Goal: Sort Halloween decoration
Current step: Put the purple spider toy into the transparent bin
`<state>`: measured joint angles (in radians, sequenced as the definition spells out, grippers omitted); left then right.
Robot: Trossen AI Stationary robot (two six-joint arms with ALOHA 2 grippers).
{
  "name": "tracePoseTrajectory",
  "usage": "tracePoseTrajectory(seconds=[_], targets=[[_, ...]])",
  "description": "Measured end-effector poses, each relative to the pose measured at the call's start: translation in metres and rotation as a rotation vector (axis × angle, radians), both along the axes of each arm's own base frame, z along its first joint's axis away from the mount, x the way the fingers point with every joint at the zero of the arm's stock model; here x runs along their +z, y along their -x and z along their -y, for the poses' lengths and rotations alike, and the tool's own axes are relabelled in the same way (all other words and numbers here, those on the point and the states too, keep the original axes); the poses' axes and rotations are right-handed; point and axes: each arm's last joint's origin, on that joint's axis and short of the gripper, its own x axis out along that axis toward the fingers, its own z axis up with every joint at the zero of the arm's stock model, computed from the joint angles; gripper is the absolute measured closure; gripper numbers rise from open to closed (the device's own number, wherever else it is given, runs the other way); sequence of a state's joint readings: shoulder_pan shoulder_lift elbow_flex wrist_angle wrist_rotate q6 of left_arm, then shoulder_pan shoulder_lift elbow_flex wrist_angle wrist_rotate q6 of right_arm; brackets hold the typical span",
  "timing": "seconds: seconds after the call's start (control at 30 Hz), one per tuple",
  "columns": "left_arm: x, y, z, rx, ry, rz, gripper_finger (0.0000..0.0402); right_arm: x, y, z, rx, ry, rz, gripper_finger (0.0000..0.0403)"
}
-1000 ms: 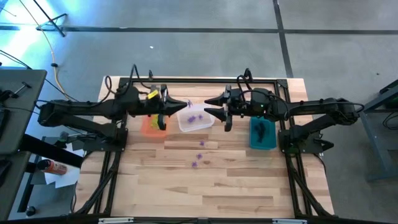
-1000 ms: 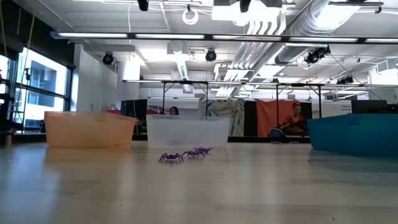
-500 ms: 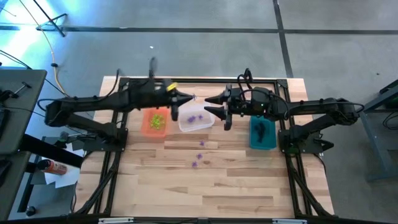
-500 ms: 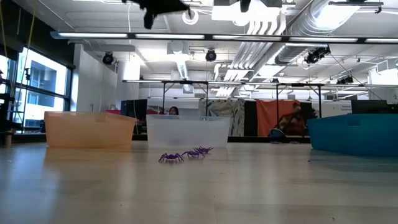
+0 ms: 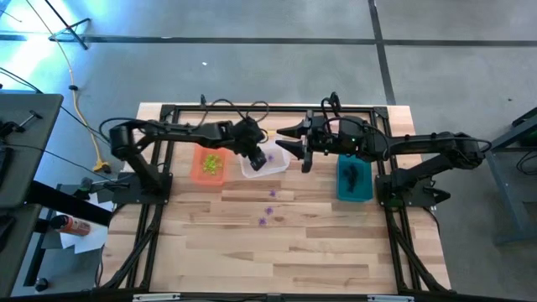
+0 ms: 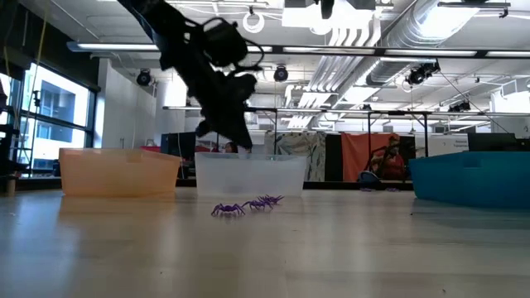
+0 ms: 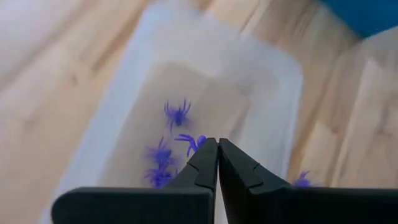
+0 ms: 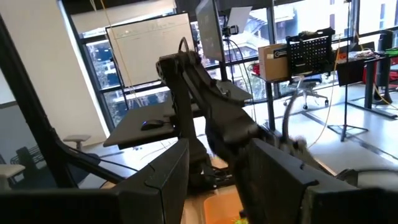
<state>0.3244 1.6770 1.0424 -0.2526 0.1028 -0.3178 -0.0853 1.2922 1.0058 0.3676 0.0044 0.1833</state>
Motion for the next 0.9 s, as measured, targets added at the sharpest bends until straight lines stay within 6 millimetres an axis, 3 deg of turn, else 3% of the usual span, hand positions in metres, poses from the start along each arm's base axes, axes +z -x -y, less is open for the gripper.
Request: tracePoseTrajectory(seconds=[0.23,0.4,0.53,0.73,0.9], targets=[[-0.028,-0.005,-0.003,0.056,0.037,-0.099,0.0401,0.000,0.000,0.000,-0.011,-0.003,0.000,0.0238],[-0.033,-0.003,-0.006,0.059,0.036,-0.127,0.0395,0.000,0.000,0.000,-0.011,-0.004,0.000,0.0238],[-0.031,-0.002,-0.005,0.061,0.038,-0.130,0.0361,0.000,0.000,0.000,-0.011,-0.004,0.000,0.0238],[-0.012,0.002,-0.005,0.077,0.039,-0.116,0.0279,0.000,0.000,0.000,-0.011,-0.001,0.002,0.0238],[0.048,0.016,-0.011,0.064,0.009,-0.031,0.0229,0.008,0.003,0.002,-0.018,0.006,0.028,0.0238]])
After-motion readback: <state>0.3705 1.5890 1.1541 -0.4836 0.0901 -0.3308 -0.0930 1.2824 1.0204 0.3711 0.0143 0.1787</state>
